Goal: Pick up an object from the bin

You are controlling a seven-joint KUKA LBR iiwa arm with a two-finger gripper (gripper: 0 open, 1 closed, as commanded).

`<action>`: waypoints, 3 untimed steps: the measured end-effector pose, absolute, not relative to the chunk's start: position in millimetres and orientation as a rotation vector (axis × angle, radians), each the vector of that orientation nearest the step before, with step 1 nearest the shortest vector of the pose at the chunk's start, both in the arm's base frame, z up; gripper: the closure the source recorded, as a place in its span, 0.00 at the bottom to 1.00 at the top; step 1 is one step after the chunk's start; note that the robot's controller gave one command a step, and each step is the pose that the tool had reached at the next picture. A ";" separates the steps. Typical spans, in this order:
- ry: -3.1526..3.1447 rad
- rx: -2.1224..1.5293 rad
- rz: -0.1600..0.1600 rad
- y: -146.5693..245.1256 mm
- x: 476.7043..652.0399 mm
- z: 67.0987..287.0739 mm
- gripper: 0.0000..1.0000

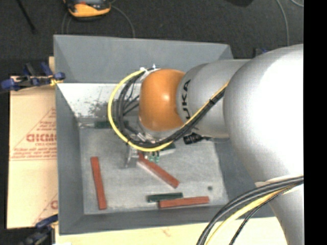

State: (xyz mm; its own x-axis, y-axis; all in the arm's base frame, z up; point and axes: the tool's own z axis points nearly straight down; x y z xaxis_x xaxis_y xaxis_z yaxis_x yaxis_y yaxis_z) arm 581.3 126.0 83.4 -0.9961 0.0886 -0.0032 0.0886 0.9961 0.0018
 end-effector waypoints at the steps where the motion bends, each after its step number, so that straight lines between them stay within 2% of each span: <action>1: 3.135 0.143 0.003 126.0 581.2 83.3 0.00; 2: 3.135 0.145 0.003 125.9 581.3 83.3 0.00; 3: 3.134 -0.158 0.000 70.1 563.4 71.0 1.00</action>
Offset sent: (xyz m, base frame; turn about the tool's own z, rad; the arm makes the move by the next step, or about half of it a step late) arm 0.0000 0.0000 0.0000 0.0000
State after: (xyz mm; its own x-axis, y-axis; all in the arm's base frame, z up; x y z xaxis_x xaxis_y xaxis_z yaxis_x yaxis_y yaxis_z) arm 563.4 70.1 71.0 -0.9949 -0.1003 -0.0034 -0.1003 0.9950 0.0000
